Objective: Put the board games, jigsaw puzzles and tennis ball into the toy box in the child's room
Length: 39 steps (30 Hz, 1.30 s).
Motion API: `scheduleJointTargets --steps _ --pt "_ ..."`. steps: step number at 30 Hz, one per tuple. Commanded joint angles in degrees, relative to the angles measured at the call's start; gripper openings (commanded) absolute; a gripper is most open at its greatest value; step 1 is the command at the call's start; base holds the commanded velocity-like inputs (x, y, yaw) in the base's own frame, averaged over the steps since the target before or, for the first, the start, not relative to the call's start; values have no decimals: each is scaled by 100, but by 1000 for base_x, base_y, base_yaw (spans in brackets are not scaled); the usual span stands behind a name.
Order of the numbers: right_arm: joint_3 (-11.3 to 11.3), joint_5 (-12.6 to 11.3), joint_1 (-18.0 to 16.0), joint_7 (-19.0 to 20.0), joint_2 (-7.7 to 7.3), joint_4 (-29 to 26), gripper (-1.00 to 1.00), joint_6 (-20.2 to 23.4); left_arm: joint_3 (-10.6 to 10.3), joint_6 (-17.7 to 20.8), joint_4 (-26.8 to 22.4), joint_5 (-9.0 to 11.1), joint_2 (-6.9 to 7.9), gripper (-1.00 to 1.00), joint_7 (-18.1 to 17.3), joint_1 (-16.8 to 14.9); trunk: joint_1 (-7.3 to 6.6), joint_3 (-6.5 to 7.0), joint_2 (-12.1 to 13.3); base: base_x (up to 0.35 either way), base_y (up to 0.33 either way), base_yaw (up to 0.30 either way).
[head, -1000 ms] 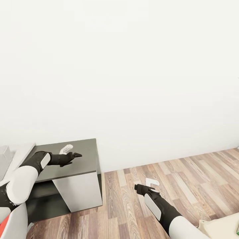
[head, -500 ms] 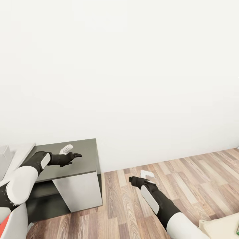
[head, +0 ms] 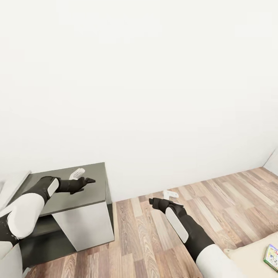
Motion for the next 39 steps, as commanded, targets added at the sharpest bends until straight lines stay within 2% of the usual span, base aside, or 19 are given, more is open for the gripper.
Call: scheduleJointTargets --steps 1,39 --pt "15 -59 -7 -57 -2 -10 100 16 48 35 -9 -60 1 100 -38 -5 4 -13 -13 0 0 -266" --pt "12 -69 -8 -50 11 11 100 -22 50 35 -8 -60 7 100 -40 -4 4 -13 -13 0 48 -276"
